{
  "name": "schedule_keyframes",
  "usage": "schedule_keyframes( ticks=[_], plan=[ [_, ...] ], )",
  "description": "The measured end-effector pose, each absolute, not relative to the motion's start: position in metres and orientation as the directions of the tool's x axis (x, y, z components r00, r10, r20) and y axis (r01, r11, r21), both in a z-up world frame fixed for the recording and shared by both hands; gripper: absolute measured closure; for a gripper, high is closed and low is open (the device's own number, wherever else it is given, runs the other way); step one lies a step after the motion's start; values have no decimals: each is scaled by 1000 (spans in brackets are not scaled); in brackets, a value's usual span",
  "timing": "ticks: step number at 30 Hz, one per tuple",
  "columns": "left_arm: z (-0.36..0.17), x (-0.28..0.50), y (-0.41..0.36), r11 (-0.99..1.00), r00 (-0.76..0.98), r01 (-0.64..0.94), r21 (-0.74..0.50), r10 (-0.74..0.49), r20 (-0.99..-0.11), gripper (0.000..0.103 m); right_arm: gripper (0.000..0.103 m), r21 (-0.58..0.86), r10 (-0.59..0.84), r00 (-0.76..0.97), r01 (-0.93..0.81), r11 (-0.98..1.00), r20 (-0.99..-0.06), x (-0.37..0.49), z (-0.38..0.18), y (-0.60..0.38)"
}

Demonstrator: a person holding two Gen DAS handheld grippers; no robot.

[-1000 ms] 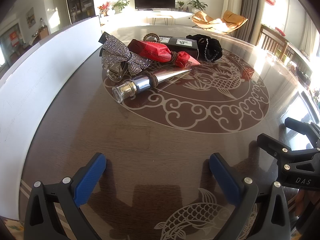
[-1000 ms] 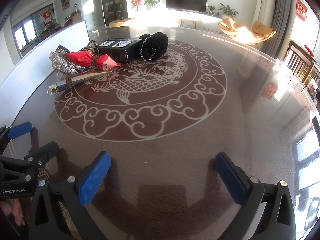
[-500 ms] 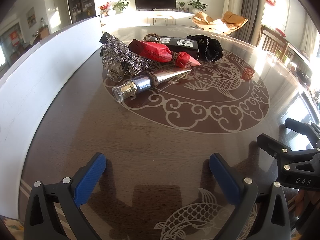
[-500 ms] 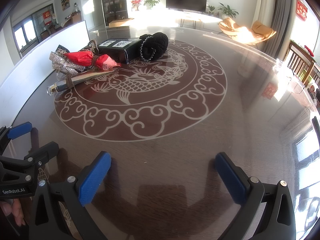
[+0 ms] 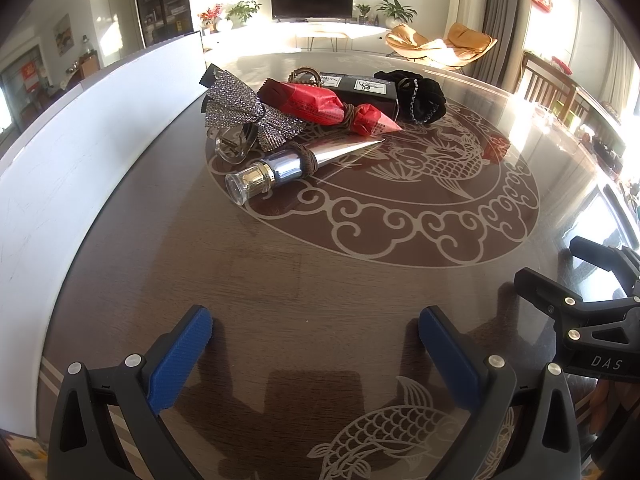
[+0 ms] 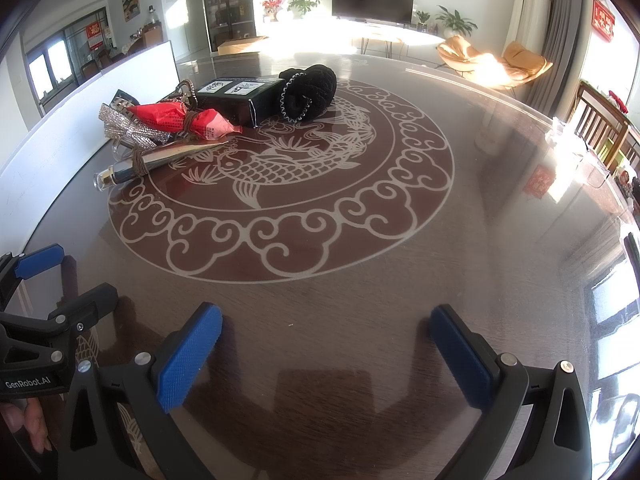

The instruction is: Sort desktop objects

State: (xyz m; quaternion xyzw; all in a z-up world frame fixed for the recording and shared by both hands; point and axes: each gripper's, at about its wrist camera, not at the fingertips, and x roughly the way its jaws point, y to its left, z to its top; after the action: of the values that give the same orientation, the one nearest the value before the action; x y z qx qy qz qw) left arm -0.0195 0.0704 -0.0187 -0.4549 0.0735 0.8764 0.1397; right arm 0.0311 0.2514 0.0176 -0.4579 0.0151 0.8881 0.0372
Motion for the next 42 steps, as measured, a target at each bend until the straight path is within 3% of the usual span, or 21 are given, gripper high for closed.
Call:
schedule_keyframes(
  ticks=[28, 34, 37, 42],
  plan=[
    [-17, -21, 64, -958, -546, -287, -4, 167, -821, 0, 0, -7, 52, -578, -80, -997, -814, 31, 18, 251],
    [-4, -50, 28, -937, -548, -264, -230, 342, -764, 0, 0, -7, 52, -578, -80, -997, -815, 31, 18, 252],
    [2, -78, 25, -926, -557, -328, -185, 348, -754, 0, 0, -7, 52, -578, -80, -997, -815, 30, 18, 252],
    [3, -119, 40, -849, -460, -482, -216, 455, -762, 0, 0, -7, 52, -578, -80, -997, -815, 31, 18, 251]
  ],
)
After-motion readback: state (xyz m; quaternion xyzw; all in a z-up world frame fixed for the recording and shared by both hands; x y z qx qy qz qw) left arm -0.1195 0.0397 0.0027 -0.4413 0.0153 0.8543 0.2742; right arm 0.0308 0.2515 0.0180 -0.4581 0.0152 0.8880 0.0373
